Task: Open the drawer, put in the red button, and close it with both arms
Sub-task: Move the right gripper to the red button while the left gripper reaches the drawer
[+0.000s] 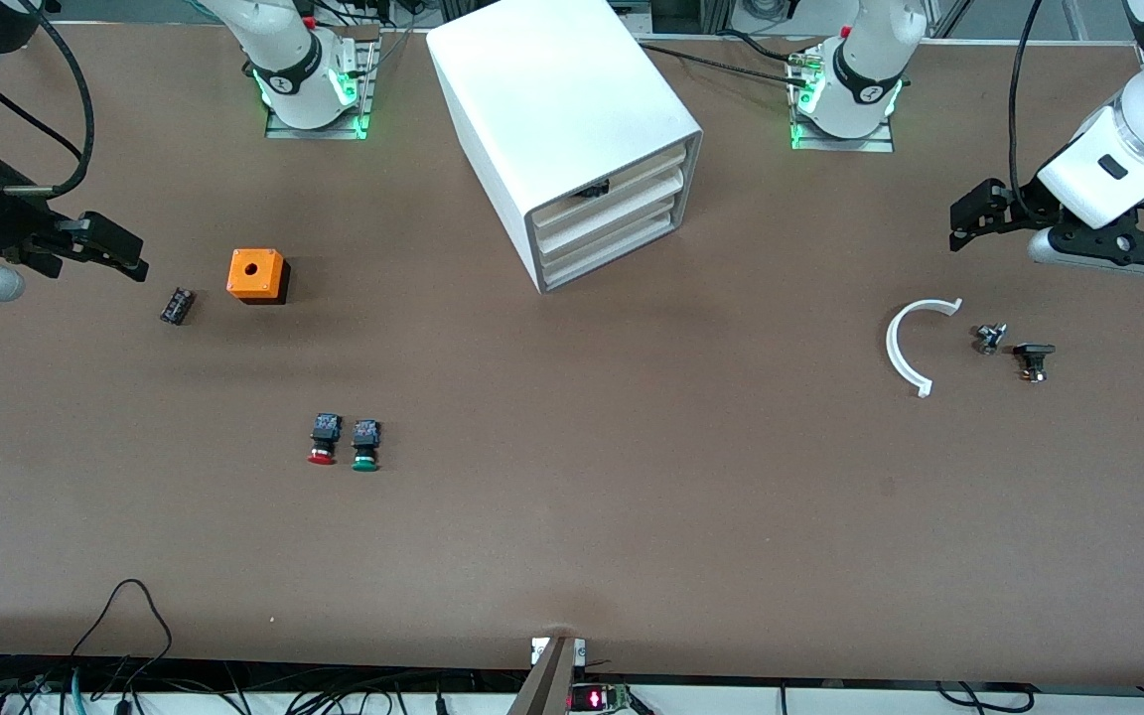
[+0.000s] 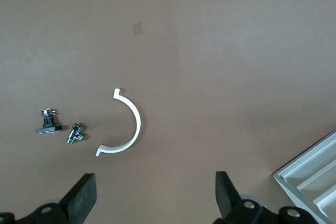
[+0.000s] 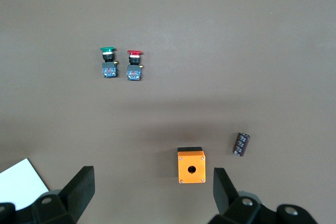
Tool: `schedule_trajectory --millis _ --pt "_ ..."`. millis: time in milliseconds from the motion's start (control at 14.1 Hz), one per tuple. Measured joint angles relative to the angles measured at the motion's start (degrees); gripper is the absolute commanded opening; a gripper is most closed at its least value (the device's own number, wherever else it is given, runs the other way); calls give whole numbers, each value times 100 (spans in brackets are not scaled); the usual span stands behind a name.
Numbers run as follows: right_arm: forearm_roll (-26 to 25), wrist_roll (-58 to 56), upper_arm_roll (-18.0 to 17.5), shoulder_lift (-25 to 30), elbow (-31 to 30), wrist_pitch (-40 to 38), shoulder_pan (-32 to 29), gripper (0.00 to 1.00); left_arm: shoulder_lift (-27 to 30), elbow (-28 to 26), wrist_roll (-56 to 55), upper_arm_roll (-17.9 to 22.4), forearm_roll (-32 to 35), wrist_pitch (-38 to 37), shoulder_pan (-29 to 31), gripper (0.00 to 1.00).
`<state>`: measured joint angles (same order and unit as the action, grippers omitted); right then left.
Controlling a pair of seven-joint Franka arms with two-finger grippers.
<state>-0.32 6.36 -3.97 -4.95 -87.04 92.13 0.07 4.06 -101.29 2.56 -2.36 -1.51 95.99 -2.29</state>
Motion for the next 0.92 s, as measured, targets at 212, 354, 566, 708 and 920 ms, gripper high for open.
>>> schedule_trajectory --millis 212,354,566,708,920 --pt "0 13 0 0 0 0 0 100 0 0 0 0 0 -5 0 100" --pt "0 15 0 0 0 0 0 100 0 0 0 0 0 -24 0 100" --pt "-1 23 0 -14 -3 -10 0 100 0 2 0 0 0 -33 0 100" --pt "-1 29 0 -45 -43 -89 0 100 0 6 0 -11 0 -34 -1 100" --pt "-1 30 -1 -124 -217 -100 0 100 0 10 0 -38 0 -37 -2 100"
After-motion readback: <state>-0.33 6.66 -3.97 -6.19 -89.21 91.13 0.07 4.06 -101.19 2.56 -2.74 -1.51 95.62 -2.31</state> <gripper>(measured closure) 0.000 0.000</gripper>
